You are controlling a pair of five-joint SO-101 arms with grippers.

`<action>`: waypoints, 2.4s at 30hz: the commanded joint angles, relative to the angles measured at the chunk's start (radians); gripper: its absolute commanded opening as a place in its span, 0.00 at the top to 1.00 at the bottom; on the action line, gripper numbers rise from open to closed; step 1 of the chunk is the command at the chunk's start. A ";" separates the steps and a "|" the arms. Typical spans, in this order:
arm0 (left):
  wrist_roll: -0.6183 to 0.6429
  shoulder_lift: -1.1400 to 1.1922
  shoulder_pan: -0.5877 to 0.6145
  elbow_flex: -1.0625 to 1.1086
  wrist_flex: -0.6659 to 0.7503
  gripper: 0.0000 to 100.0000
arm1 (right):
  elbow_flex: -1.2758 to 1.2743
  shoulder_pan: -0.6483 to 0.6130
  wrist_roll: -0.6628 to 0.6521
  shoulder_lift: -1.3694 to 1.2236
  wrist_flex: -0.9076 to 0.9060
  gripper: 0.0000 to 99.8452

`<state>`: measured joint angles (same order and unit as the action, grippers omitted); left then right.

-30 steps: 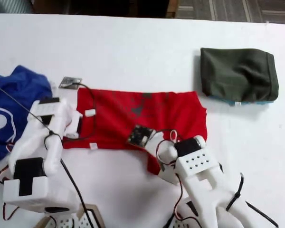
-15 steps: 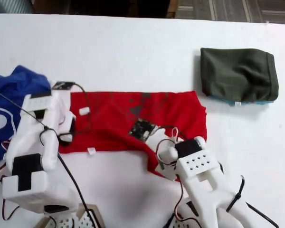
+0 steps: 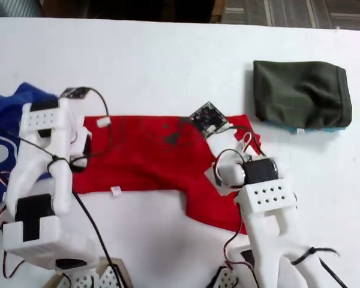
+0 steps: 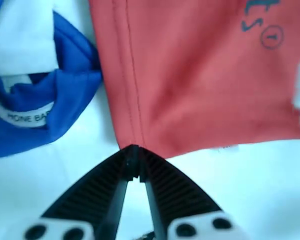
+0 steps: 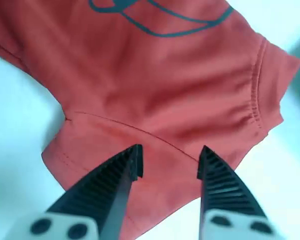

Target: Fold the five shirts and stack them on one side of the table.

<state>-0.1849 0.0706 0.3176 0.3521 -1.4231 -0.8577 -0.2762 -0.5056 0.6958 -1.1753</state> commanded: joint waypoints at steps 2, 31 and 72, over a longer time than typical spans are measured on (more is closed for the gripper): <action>-0.003 -0.009 -0.003 0.085 0.146 0.97 | 0.006 0.021 -0.037 -0.076 0.031 0.78; -0.003 -0.008 -0.003 0.302 0.408 0.97 | 0.902 0.275 0.068 -0.917 -0.120 0.77; 0.003 -0.006 -0.003 0.300 0.423 0.97 | -0.213 -0.242 -0.381 -0.424 0.093 0.68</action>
<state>-0.1818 0.0552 0.3176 0.6529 -1.0395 -1.0618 -0.5370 -0.8830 0.2723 -1.1124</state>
